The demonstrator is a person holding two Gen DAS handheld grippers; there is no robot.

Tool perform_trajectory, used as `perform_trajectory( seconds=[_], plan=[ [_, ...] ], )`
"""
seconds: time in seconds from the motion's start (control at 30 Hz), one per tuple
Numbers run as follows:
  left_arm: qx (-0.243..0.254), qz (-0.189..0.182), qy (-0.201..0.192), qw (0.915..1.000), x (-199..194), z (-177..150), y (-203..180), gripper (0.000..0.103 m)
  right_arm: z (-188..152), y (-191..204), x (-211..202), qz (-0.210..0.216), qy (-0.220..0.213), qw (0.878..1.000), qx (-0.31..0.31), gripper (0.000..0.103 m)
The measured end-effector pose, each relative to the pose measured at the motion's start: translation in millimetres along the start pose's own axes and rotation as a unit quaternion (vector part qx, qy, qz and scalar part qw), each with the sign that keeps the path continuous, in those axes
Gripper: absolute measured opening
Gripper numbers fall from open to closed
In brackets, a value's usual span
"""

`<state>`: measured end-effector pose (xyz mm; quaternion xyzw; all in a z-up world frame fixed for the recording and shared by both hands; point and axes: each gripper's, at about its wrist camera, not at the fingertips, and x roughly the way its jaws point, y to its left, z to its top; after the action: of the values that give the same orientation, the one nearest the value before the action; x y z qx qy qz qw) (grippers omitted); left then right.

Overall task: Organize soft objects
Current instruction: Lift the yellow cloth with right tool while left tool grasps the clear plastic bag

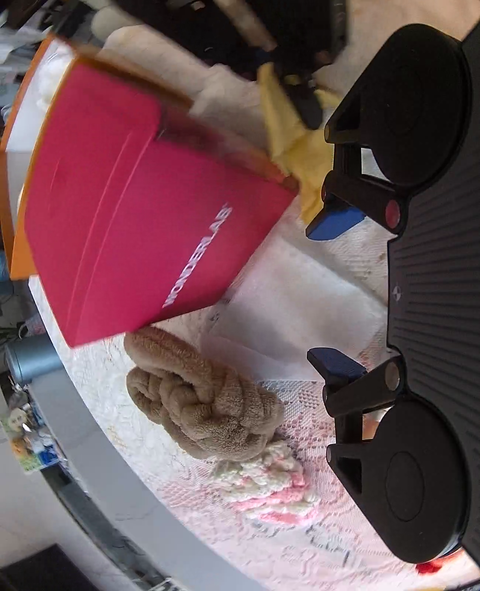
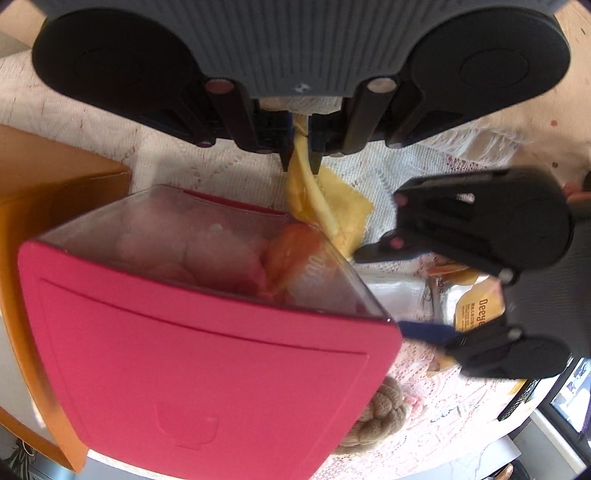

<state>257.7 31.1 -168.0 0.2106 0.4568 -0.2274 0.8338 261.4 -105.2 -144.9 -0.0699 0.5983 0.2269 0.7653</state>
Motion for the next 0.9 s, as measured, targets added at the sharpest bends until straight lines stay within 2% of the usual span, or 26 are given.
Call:
perform_trajectory(
  seconds=[0.1, 0.17, 0.2, 0.37, 0.43, 0.63, 0.9],
  plan=[
    [-0.029, -0.017, 0.001, 0.9994, 3, 2, 5, 0.078, 0, -4, 2, 0.003, -0.001, 1.000, 0.003, 0.004],
    [-0.056, -0.038, 0.001, 0.9977, 3, 1, 10, 0.062, 0, -6, 2, 0.005, -0.002, 1.000, 0.005, 0.004],
    [-0.062, -0.041, -0.001, 0.9972, 3, 0, 11, 0.057, -1, -6, 2, 0.004, -0.003, 1.000, 0.004, 0.004],
    [-0.072, -0.013, -0.006, 0.9973, 1, 0, 9, 0.014, -4, -6, 0, 0.003, -0.010, 1.000, 0.004, 0.004],
    [-0.088, -0.002, -0.008, 0.9961, 0, 0, 10, 0.005, -5, -8, -1, 0.006, -0.011, 1.000, 0.006, 0.004],
    [-0.094, 0.015, -0.034, 0.9949, -28, -12, 7, 0.004, -12, -7, -4, 0.002, -0.022, 1.000, 0.006, 0.004],
    [-0.113, 0.011, -0.041, 0.9927, -65, -27, -9, 0.003, -25, -2, -30, 0.007, -0.052, 0.999, 0.013, 0.004]
  ],
)
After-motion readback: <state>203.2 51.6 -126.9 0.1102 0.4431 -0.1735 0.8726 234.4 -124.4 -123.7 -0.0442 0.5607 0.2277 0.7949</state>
